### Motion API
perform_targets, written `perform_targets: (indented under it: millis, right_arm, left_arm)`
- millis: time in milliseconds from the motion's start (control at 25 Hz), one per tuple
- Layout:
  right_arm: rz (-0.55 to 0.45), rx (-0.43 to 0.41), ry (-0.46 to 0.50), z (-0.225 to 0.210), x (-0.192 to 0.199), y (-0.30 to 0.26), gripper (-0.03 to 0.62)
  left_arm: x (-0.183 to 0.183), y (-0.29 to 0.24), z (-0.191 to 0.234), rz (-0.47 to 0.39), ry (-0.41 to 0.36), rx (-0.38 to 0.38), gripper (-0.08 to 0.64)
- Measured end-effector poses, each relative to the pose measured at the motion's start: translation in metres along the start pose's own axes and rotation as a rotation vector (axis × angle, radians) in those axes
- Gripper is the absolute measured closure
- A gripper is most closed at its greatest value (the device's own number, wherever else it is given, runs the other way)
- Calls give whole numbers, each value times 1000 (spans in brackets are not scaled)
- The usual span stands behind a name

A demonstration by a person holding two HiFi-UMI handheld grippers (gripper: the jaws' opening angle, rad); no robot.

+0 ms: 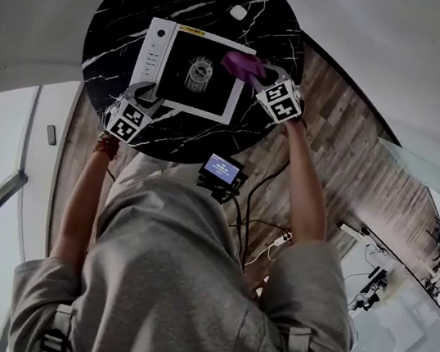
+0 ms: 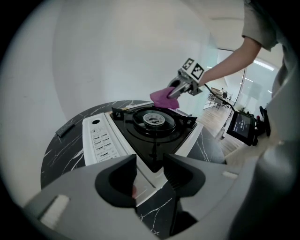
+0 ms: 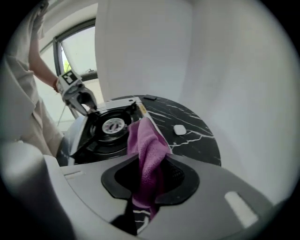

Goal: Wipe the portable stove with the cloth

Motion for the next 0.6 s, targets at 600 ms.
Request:
perform_targets:
  millis: [600]
  right_arm:
    - [168,61,184,17,2,-35,509]
  left_arm:
    - [0,1,-1,-6,-10,-17,379]
Point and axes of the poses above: the fingertips, and each gripper's own axes: y backward along the fingers, z to its left, x out of its underside, the point moved 2 cm from there along y, backward along the fingers, and after that the axes turned 12 degrees about -y, right-handed, at the moved point
